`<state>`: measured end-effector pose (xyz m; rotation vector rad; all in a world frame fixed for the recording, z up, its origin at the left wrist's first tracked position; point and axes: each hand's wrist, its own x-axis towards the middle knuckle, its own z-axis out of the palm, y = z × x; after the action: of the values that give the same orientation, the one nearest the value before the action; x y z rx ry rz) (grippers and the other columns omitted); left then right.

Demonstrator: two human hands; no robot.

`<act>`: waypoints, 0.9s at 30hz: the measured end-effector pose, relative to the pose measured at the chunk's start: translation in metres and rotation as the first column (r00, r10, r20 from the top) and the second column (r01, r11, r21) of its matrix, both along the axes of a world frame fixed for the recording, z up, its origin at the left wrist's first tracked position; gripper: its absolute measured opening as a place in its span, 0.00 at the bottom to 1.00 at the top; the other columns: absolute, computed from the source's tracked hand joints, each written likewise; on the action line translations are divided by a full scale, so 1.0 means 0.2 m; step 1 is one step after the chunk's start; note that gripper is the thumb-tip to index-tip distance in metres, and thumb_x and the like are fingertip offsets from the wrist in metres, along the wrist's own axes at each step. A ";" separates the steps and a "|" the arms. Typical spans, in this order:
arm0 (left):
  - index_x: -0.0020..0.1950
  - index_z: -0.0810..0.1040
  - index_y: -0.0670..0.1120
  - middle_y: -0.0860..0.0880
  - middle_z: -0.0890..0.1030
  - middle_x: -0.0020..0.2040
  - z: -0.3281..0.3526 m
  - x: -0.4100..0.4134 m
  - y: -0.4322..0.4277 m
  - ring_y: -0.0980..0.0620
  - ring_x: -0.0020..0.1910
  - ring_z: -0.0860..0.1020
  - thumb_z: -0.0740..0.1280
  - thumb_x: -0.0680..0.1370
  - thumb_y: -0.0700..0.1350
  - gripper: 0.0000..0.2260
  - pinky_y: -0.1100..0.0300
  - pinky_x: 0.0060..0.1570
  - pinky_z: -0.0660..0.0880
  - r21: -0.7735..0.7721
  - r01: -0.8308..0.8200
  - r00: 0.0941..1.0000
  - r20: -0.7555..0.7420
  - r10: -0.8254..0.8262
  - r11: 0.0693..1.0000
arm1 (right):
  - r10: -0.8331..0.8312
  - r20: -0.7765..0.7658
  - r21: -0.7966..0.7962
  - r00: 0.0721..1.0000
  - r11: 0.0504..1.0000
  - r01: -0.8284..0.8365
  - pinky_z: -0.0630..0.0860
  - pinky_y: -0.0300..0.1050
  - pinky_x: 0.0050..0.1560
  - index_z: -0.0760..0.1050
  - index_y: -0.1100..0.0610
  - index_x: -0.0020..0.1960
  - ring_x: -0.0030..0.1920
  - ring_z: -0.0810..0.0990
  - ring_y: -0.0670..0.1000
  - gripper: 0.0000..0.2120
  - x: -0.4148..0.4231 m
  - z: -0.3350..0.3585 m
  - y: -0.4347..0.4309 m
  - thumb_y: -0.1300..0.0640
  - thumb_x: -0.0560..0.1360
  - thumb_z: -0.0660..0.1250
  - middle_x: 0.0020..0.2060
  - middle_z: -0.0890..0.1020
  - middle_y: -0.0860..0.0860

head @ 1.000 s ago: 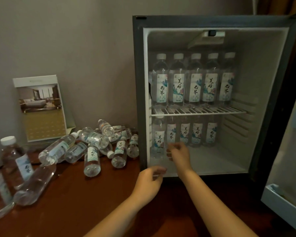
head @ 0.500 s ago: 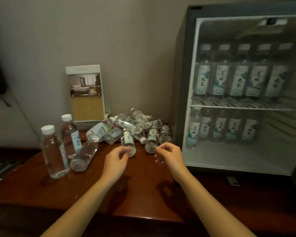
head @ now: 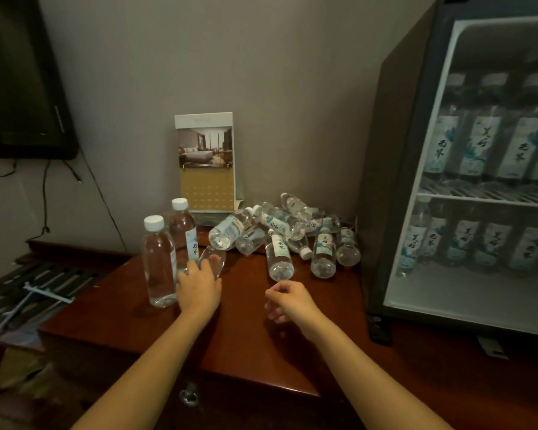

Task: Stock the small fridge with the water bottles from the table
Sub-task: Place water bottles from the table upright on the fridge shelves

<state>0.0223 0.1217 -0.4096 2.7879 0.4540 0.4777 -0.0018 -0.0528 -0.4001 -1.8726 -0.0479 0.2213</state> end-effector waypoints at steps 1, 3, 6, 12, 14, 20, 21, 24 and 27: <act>0.68 0.65 0.44 0.41 0.68 0.65 0.00 0.00 0.00 0.38 0.62 0.68 0.66 0.75 0.52 0.25 0.48 0.58 0.71 -0.021 -0.001 1.000 0.013 0.001 1.000 | -0.002 -0.009 -0.004 1.000 1.000 0.002 0.71 0.37 0.29 0.72 0.55 0.41 0.28 0.76 0.47 0.08 0.00 0.00 0.01 0.58 0.78 0.61 0.32 0.79 0.50; 0.66 0.67 0.44 0.41 0.69 0.63 0.00 0.01 -0.01 0.38 0.60 0.70 0.69 0.72 0.52 0.27 0.49 0.57 0.71 -0.071 0.001 1.000 0.026 0.001 0.997 | -0.006 -0.025 -0.013 1.000 1.000 0.006 0.72 0.37 0.30 0.72 0.55 0.42 0.29 0.76 0.47 0.07 0.00 -0.01 0.02 0.58 0.78 0.61 0.32 0.79 0.50; 0.67 0.67 0.44 0.41 0.67 0.64 0.01 -0.01 -0.03 0.38 0.62 0.69 0.71 0.68 0.56 0.32 0.50 0.58 0.70 -0.115 -0.018 1.000 -0.017 0.016 0.993 | -0.007 -0.061 0.007 0.998 1.000 0.007 0.72 0.37 0.31 0.73 0.56 0.43 0.29 0.77 0.47 0.06 0.01 -0.04 0.03 0.58 0.78 0.60 0.33 0.79 0.51; 0.69 0.62 0.46 0.41 0.65 0.66 0.00 -0.14 -0.06 0.39 0.64 0.67 0.69 0.68 0.61 0.36 0.51 0.58 0.69 -0.134 0.024 0.995 -0.094 -0.036 0.991 | -0.041 -0.120 0.133 0.992 0.989 0.057 0.76 0.39 0.36 0.72 0.57 0.53 0.32 0.77 0.48 0.05 0.01 -0.09 0.10 0.60 0.79 0.60 0.41 0.79 0.53; 0.69 0.62 0.47 0.42 0.68 0.65 -0.01 -0.18 -0.06 0.39 0.62 0.68 0.69 0.67 0.61 0.35 0.52 0.58 0.69 -0.126 0.057 0.991 -0.114 -0.071 0.990 | -0.023 -0.124 0.187 0.992 0.981 0.046 0.77 0.39 0.40 0.70 0.58 0.62 0.37 0.79 0.49 0.12 0.00 -0.09 0.14 0.59 0.79 0.60 0.47 0.78 0.54; 0.63 0.65 0.49 0.46 0.76 0.57 -0.04 -0.25 -0.07 0.44 0.56 0.73 0.66 0.65 0.61 0.31 0.54 0.54 0.66 -0.102 0.171 0.977 -0.115 -0.182 0.980 | -0.001 -0.134 0.287 0.991 0.957 0.040 0.76 0.48 0.56 0.69 0.61 0.66 0.57 0.79 0.58 0.16 -0.03 -0.08 0.23 0.59 0.80 0.59 0.57 0.79 0.59; 0.62 0.66 0.50 0.46 0.77 0.57 -0.04 -0.26 -0.08 0.44 0.55 0.73 0.66 0.64 0.61 0.30 0.55 0.52 0.66 -0.117 0.177 0.976 -0.107 -0.190 0.977 | 0.006 -0.128 0.312 0.992 0.949 0.035 0.77 0.45 0.51 0.71 0.62 0.64 0.54 0.80 0.57 0.15 -0.04 -0.08 0.23 0.60 0.80 0.59 0.57 0.80 0.61; 0.63 0.65 0.50 0.47 0.75 0.58 -0.05 -0.28 -0.07 0.43 0.57 0.72 0.67 0.65 0.59 0.30 0.55 0.53 0.67 -0.183 0.197 0.974 -0.079 -0.214 0.963 | 0.011 -0.132 0.348 0.991 0.937 0.036 0.75 0.44 0.53 0.73 0.62 0.60 0.54 0.79 0.55 0.11 -0.06 -0.08 0.23 0.61 0.80 0.58 0.56 0.80 0.60; 0.66 0.64 0.50 0.48 0.70 0.62 -0.04 -0.30 -0.08 0.43 0.60 0.69 0.70 0.66 0.53 0.31 0.55 0.58 0.67 -0.303 0.273 0.956 -0.018 -0.292 0.913 | 0.006 -0.173 0.367 0.985 0.928 0.059 0.71 0.48 0.61 0.70 0.55 0.58 0.55 0.78 0.53 0.08 -0.06 -0.08 0.20 0.57 0.80 0.58 0.52 0.79 0.54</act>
<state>-0.0387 0.1057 -0.4184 2.5212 0.1151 0.2321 -0.0138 -0.0123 -0.4166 -1.4692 0.0514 0.3302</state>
